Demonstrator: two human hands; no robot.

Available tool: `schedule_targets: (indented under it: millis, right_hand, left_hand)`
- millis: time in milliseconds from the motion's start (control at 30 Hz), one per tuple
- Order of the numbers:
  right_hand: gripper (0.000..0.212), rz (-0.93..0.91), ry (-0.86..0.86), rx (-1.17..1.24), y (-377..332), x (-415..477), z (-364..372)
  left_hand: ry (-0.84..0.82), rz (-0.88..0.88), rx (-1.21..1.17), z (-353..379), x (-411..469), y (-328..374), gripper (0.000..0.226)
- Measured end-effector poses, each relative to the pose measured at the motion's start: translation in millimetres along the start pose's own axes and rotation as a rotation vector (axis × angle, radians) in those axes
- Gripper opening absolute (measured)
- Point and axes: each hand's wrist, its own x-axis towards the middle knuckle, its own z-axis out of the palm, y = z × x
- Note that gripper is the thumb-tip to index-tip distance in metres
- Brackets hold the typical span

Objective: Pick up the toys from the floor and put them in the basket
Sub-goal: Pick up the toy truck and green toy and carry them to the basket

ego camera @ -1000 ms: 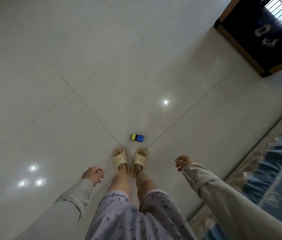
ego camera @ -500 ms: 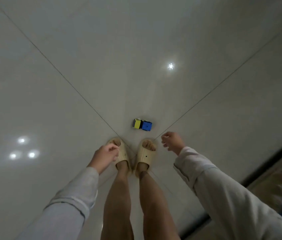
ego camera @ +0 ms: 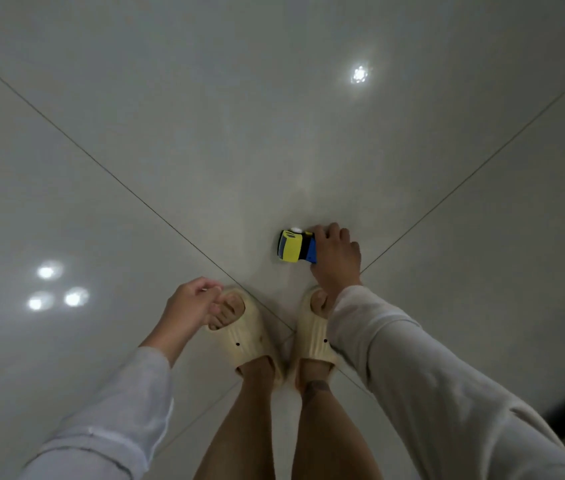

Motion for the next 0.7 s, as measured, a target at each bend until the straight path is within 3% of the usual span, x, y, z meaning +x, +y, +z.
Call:
schedule_targets:
  millis: [233, 500, 600, 700]
  right_hand:
    - [0.058, 0.057, -0.217, 0.164, 1.4, -68.1, -78.2]
    - [0.027, 0.122, -0.385, 0.52, 18.3, -287.2, -225.5]
    - [0.048, 0.147, -0.469, 0.538, 26.0, -371.5, -270.0]
    - [0.047, 0.149, -0.472, 0.5, 33.1, -438.6, -298.6]
  left_hand:
    - [-0.002, -0.002, -0.015, -24.0, -88.1, -7.9, 0.013]
    - [-0.015, 0.071, 0.036, -57.6, -293.0, -12.6, 0.013]
    - [-0.044, 0.083, 0.107, -69.6, -369.9, -22.3, 0.012]
    - [-0.057, 0.092, 0.205, -85.3, -430.8, -35.0, 0.016]
